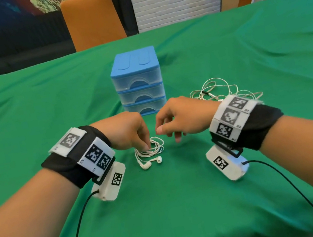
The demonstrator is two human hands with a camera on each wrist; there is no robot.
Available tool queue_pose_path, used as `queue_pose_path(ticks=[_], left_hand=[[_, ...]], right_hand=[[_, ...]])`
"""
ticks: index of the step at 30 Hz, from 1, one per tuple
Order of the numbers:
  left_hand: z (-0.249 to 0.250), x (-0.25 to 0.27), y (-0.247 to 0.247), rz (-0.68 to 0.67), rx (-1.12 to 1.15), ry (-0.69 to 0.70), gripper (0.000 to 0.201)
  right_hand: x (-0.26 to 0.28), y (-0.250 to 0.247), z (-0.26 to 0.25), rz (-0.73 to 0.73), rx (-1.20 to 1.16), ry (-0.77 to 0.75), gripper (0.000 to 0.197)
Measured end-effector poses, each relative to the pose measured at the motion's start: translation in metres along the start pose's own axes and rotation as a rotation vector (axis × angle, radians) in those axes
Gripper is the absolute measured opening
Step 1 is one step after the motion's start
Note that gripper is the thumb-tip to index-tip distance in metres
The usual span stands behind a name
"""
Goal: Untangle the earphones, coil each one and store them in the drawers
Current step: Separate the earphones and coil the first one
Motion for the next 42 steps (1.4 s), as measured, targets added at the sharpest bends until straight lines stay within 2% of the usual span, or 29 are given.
queue_pose_path(ticks=[4,7,8,10,12,17,23,26,29,31,37,42], left_hand=[[-0.003,0.002,0.002,0.007,0.035,-0.023,0.013],[-0.007,0.003,0.003,0.024,0.089,-0.022,0.004],[-0.009,0.002,0.004,0.041,0.103,-0.022,0.007],[-0.017,0.0,0.009,0.06,0.092,-0.072,0.027],[-0.022,-0.003,0.014,0.026,0.072,-0.122,0.036],[-0.023,-0.007,0.018,-0.032,0.038,-0.103,0.023],[-0.025,-0.005,0.017,0.055,0.146,-0.082,0.013],[-0.024,-0.002,0.013,0.128,0.227,-0.02,0.015],[-0.022,0.003,0.004,0.262,0.331,0.088,0.022],[-0.019,0.009,0.0,0.309,0.299,0.15,0.025],[0.006,0.02,0.011,0.243,0.142,0.331,0.026],[0.014,0.027,0.015,0.137,0.09,0.328,0.017]], right_hand=[[-0.017,0.021,-0.005,-0.046,0.025,0.072,0.018],[-0.024,0.026,-0.003,-0.089,0.02,0.136,0.031],[-0.025,0.027,-0.004,-0.104,0.029,0.144,0.034],[-0.028,0.029,-0.004,-0.131,0.045,0.149,0.035],[-0.031,0.03,-0.004,-0.143,0.051,0.152,0.035],[-0.04,0.031,-0.001,-0.158,0.053,0.135,0.031],[-0.04,0.029,0.001,-0.186,0.009,0.107,0.017],[-0.035,0.022,-0.001,-0.144,-0.032,0.079,0.013],[-0.03,0.007,-0.006,-0.029,-0.031,0.004,0.014],[-0.024,0.0,-0.009,0.027,-0.012,-0.059,0.014],[-0.002,0.009,-0.01,0.019,0.225,-0.142,0.017],[0.005,0.016,-0.009,-0.066,0.285,-0.173,0.02]])
Point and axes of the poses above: each hand's wrist, its own x-axis away from the middle knuckle, its own y-axis out of the palm, z = x × y, the point moved 5 cm from there along -x, towards the middle knuckle, and after that the axes turned 7 degrees about y, right-handed, at the moved point
